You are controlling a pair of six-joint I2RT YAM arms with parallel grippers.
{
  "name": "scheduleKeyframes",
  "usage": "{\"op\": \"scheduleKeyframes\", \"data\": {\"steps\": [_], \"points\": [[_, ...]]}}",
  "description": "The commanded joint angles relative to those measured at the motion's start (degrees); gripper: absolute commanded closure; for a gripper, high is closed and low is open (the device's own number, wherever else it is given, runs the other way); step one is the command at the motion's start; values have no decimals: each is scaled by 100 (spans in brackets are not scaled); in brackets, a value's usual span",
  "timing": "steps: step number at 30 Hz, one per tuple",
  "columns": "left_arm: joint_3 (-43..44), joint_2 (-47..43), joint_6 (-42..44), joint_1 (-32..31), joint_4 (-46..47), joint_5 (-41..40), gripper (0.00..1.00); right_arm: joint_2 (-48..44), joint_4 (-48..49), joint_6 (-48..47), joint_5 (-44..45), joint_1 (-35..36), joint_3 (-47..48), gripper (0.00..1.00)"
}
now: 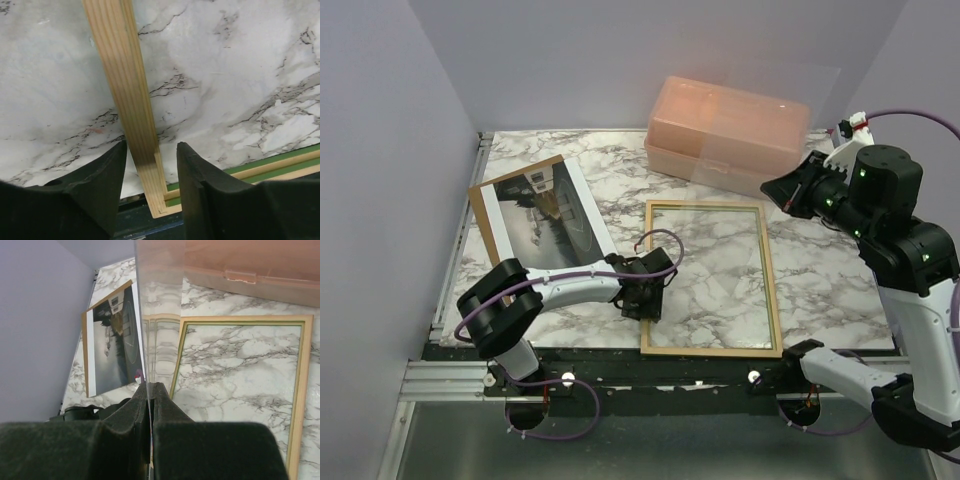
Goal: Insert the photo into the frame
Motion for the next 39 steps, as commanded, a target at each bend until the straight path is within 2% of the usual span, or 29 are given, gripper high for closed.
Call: {"op": "scheduleKeyframes", "data": {"steps": [1, 11, 28, 39], "points": [[-27, 128, -286, -80, -163, -448, 58, -118, -88, -2, 129, -18, -41, 100], [-203, -61, -494, -8, -278, -681, 99, -28, 118, 29, -259, -16, -369, 100], [-1133, -1244, -721, 375, -395, -926, 100, 63, 660, 97, -1037, -21, -1239, 100], [-1710, -1757, -440, 861, -187, -813, 100, 170, 784, 84, -1375, -16, -1580, 100]]}}
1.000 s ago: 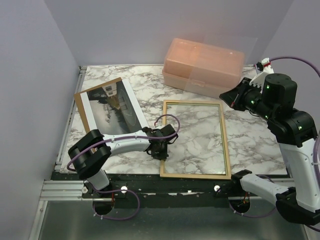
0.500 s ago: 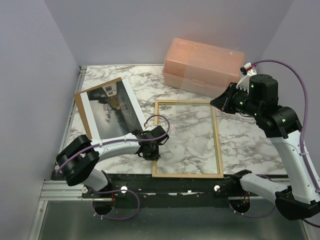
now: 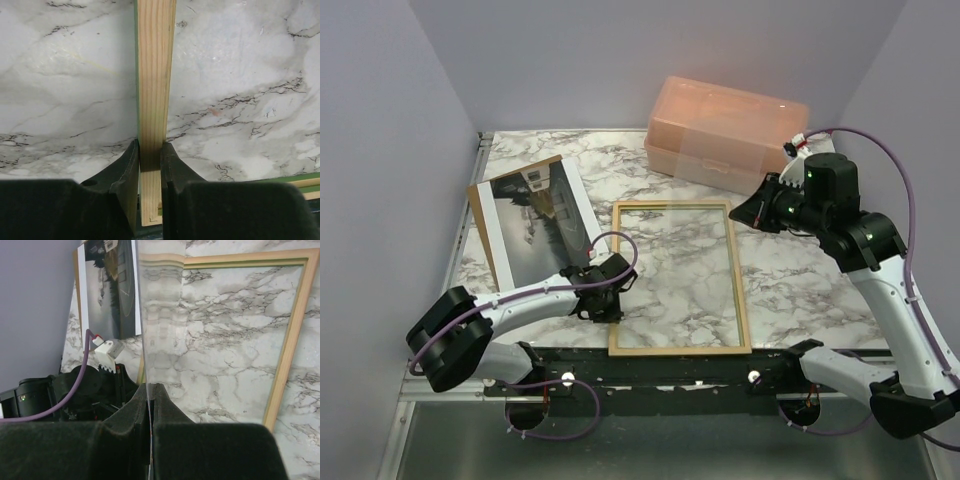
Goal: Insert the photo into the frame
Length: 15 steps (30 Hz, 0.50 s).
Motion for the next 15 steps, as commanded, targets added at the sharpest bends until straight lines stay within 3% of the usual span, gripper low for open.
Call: {"op": "scheduleKeyframes", "data": {"steps": [1, 11, 15], "points": [[-248, -161, 186, 276, 4, -191, 100, 44, 296, 13, -324, -20, -98, 100], [-9, -82, 597, 325, -40, -233, 100, 157, 419, -7, -685, -19, -367, 100], [45, -99, 728, 321, -54, -253, 79, 167, 443, -27, -790, -20, -457, 100]]}}
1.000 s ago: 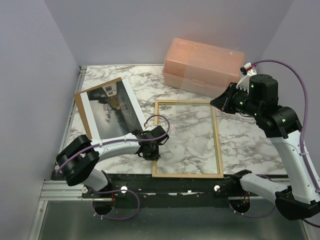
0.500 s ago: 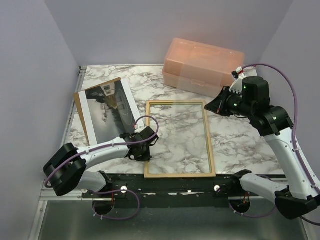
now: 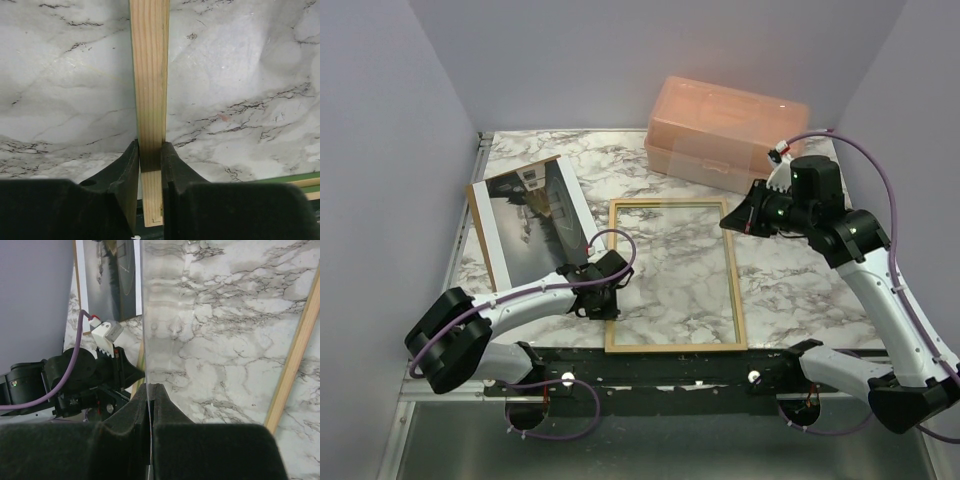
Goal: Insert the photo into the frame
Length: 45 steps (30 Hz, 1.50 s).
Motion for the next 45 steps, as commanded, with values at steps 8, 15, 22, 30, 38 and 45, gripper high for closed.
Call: {"op": "scheduleKeyframes", "data": {"steps": [8, 15, 22, 30, 38, 45], "points": [[144, -186, 459, 54, 57, -271, 65, 116, 199, -123, -523, -23, -57, 100], [464, 460, 615, 65, -57, -348, 80, 171, 174, -186, -575, -21, -56, 100], [699, 847, 598, 66, -105, -454, 86, 204, 303, -102, -666, -24, 1, 100], [850, 824, 613, 65, -195, -407, 65, 268, 282, -141, -736, -24, 6, 100], [653, -238, 445, 66, -274, -392, 31, 231, 289, -245, -726, -24, -64, 100], [308, -1429, 239, 95, -568, -561, 31, 421, 440, -242, -1523, -70, -64, 100]]}}
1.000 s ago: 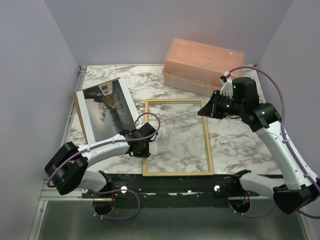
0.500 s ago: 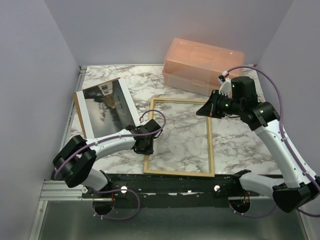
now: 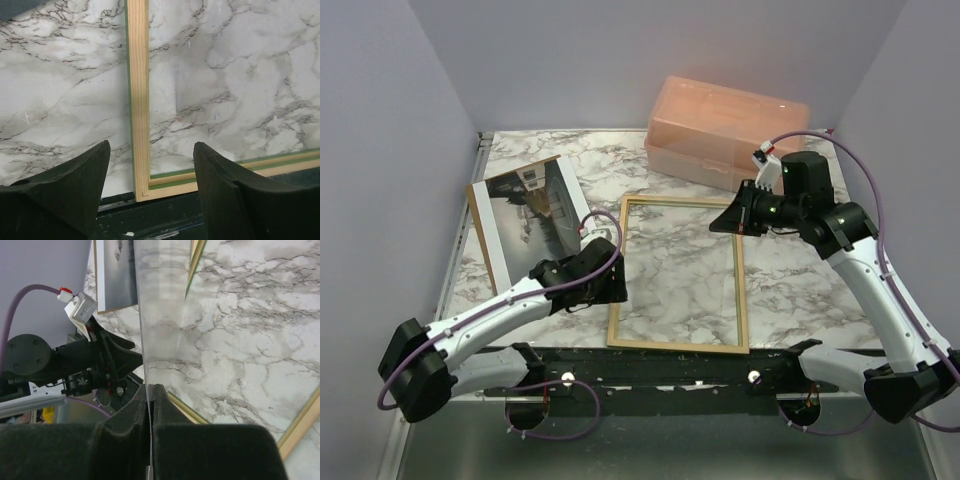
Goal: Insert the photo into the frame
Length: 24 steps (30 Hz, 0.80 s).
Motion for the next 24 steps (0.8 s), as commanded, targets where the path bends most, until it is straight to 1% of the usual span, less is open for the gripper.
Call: {"op": "scheduleKeyframes", "data": {"steps": [1, 5, 8, 14, 19, 24], "points": [[-377, -748, -237, 62, -249, -242, 32, 168, 327, -75, -920, -70, -16, 100], [-722, -1196, -330, 144, -166, -106, 33, 302, 407, -57, -1606, -171, -38, 100], [-938, -1341, -368, 199, -63, 4, 34, 373, 458, 20, -2029, -299, -93, 100], [-1103, -1222, -437, 279, -25, 33, 39, 457, 459, 99, -2542, -665, -307, 100], [-1138, -981, -408, 335, 235, 112, 43, 466, 396, 126, -2621, -989, -518, 100], [-1080, -439, -268, 424, 755, 302, 44, 493, -134, -143, -2038, -1120, -424, 100]]}}
